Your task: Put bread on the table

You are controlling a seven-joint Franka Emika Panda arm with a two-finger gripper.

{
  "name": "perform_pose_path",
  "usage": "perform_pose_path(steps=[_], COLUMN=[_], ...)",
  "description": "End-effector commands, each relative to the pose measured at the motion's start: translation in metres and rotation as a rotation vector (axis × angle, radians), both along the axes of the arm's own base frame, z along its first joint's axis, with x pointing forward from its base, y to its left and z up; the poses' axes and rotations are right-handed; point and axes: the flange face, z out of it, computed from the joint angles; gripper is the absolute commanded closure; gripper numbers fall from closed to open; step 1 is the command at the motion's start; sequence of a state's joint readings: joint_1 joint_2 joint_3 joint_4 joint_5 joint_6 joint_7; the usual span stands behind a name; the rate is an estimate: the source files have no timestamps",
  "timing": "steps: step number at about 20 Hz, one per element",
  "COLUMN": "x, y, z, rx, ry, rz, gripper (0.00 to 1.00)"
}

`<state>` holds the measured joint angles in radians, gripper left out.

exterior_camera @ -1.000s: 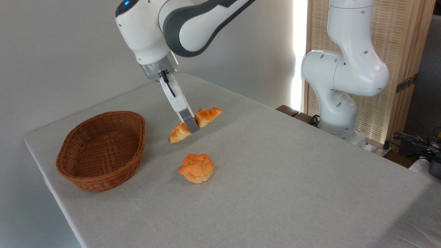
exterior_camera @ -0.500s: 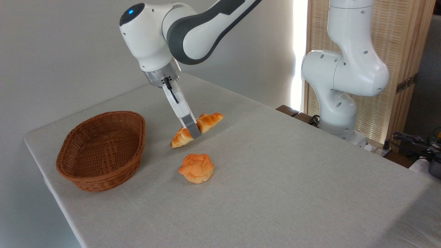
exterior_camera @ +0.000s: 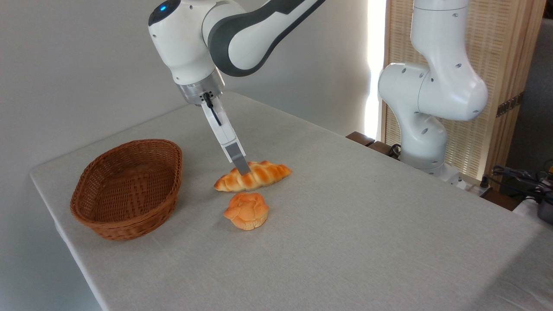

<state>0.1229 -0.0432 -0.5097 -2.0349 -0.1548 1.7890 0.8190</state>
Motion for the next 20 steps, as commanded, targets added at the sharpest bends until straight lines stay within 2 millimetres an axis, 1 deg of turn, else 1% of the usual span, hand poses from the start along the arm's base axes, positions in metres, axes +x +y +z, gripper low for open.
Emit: perform_pose_path(steps=[1, 2, 5, 7, 8, 9, 11, 13, 14, 16, 18, 19, 20], x=[0.015, 0.023, 0.057, 0.074, 0.082, 0.085, 0.087, 0.086, 0.086, 0.086, 0.086, 0.085, 0.083], y=[0.005, 0.008, 0.049, 0.086, 0.103, 0.115, 0.131, 0.151, 0.166, 0.186, 0.196, 0.195, 0.194], z=[0.039, 0.058, 0.118, 0.145, 0.155, 0.159, 0.166, 0.164, 0.163, 0.165, 0.166, 0.167, 0.174], rx=[-0.031, -0.043, -0.080, -0.095, -0.100, -0.100, -0.093, -0.044, -0.011, 0.011, 0.015, 0.018, 0.017], ry=[-0.072, -0.109, -0.224, -0.280, -0.301, -0.299, -0.285, -0.266, -0.266, -0.266, -0.268, -0.260, -0.260], rz=[0.017, 0.036, 0.169, 0.233, 0.262, 0.278, 0.302, 0.319, 0.333, 0.357, 0.377, 0.377, 0.374], gripper=[0.00, 0.00, 0.00, 0.00, 0.00, 0.00, 0.00, 0.00, 0.00, 0.00, 0.00, 0.00, 0.00])
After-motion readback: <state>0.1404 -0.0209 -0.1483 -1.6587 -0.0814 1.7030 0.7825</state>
